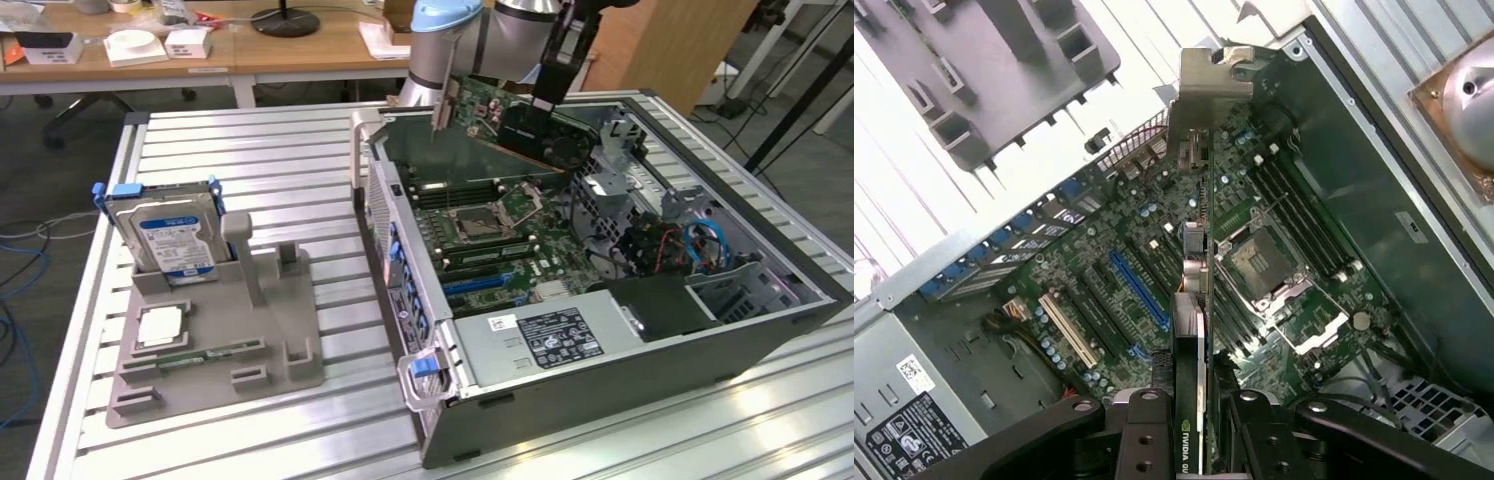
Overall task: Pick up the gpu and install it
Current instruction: 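Insert the gpu into the slot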
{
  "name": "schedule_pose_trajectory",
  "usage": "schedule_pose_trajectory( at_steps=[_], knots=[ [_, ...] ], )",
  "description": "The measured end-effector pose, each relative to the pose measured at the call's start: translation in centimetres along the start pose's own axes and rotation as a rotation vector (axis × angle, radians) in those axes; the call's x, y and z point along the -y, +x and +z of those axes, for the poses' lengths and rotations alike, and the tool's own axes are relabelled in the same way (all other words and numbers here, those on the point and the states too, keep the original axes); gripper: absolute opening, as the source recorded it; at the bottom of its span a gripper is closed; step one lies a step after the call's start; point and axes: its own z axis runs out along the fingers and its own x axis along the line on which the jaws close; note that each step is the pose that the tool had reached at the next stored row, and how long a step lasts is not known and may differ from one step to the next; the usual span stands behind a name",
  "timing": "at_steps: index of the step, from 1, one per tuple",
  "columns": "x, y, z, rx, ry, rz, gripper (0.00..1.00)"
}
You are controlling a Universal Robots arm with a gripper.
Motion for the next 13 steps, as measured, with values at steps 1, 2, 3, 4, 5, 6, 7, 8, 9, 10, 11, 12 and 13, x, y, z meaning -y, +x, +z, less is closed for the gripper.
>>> schedule_pose_trajectory(
  at_steps=[1,2,3,4,5,6,7,8,9,10,11,12,13],
  knots=[
    [0.0,0.0,0.0,-0.0004,-0.0002,-0.006,0.26],
    [0.0,0.0,0.0,-0.0009,-0.0005,-0.011,0.26],
    [0.0,0.0,0.0,-0.0014,-0.0008,-0.017,0.26],
    [0.0,0.0,0.0,-0.0018,-0.001,-0.023,0.26],
    [0.0,0.0,0.0,-0.0022,-0.0012,-0.028,0.26],
    [0.0,0.0,0.0,-0.0027,-0.0014,-0.034,0.26],
    [0.0,0.0,0.0,-0.003,-0.0016,-0.04,0.26],
    [0.0,0.0,0.0,-0.0035,-0.0018,-0.045,0.26],
    [0.0,0.0,0.0,-0.004,-0.0021,-0.051,0.26],
    [0.0,0.0,0.0,-0.0044,-0.0024,-0.057,0.26],
    [0.0,0.0,0.0,-0.0048,-0.0026,-0.062,0.26],
    [0.0,0.0,0.0,-0.0053,-0.0028,-0.068,0.26],
    [0.0,0.0,0.0,-0.0057,-0.003,-0.073,0.26]
  ],
)
